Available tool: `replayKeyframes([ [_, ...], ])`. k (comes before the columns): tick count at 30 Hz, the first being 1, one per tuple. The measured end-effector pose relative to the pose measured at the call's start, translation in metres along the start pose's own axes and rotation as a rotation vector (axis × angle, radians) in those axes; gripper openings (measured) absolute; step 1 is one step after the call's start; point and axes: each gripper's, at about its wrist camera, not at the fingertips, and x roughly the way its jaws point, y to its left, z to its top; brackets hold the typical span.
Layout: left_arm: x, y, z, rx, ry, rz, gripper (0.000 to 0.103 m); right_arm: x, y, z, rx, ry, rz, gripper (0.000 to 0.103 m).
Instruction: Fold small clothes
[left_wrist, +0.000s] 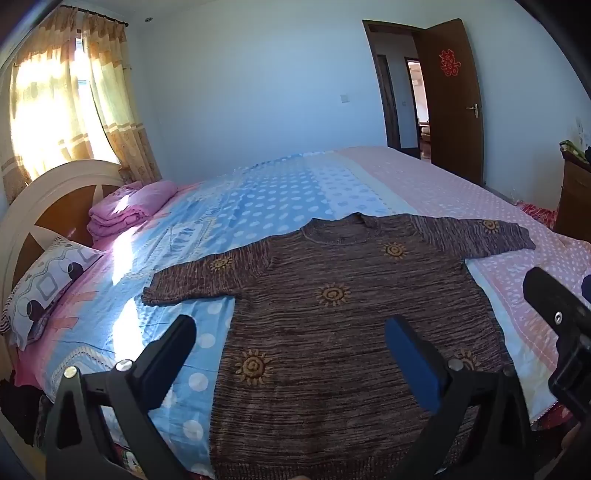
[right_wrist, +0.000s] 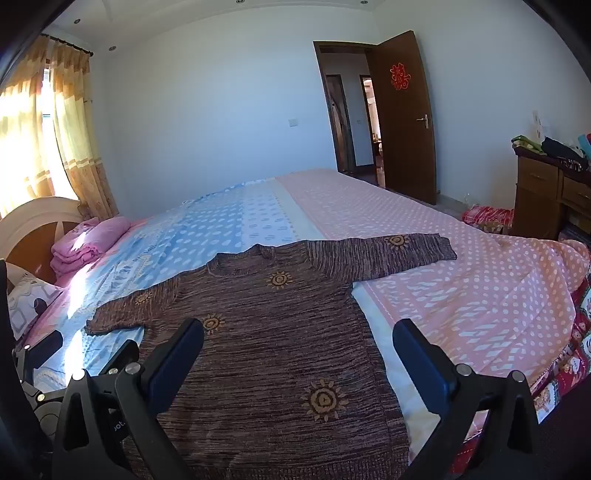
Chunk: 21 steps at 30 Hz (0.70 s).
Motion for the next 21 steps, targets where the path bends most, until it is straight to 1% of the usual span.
replayKeyframes([
  [5, -0.0021, -0.0027, -0.0013, -0.02, 0.012, -0.03, 0.103, 0.0006, 0.0033, -0.0026, -0.007, 0.009, -0.001, 0.102],
  [6, 0.0012, 0.0041, 0.001, -0.038, 0.012, -0.026, 0.103, 0.0008, 0.004, -0.0031, -0.009, 0.012, -0.002, 0.102],
  [8, 0.0008, 0.0053, 0.0008, -0.04, 0.01, -0.038, 0.103, 0.0051, -0.0003, -0.0055, -0.005, 0.006, -0.006, 0.102],
  [13, -0.0023, 0.0003, -0.001, -0.018, -0.019, -0.032, 0.103, 0.0041, 0.0025, -0.0048, -0.006, 0.008, -0.011, 0.102],
  [17, -0.0039, 0.002, -0.0022, -0.031, -0.019, -0.049, 0.103, 0.0035, 0.0026, -0.004, -0.006, 0.007, -0.012, 0.102],
  [21, -0.0021, 0.0009, -0.0026, -0.029, -0.011, -0.045, 0.103, 0.0035, 0.0021, -0.0045, -0.005, 0.008, -0.009, 0.102],
])
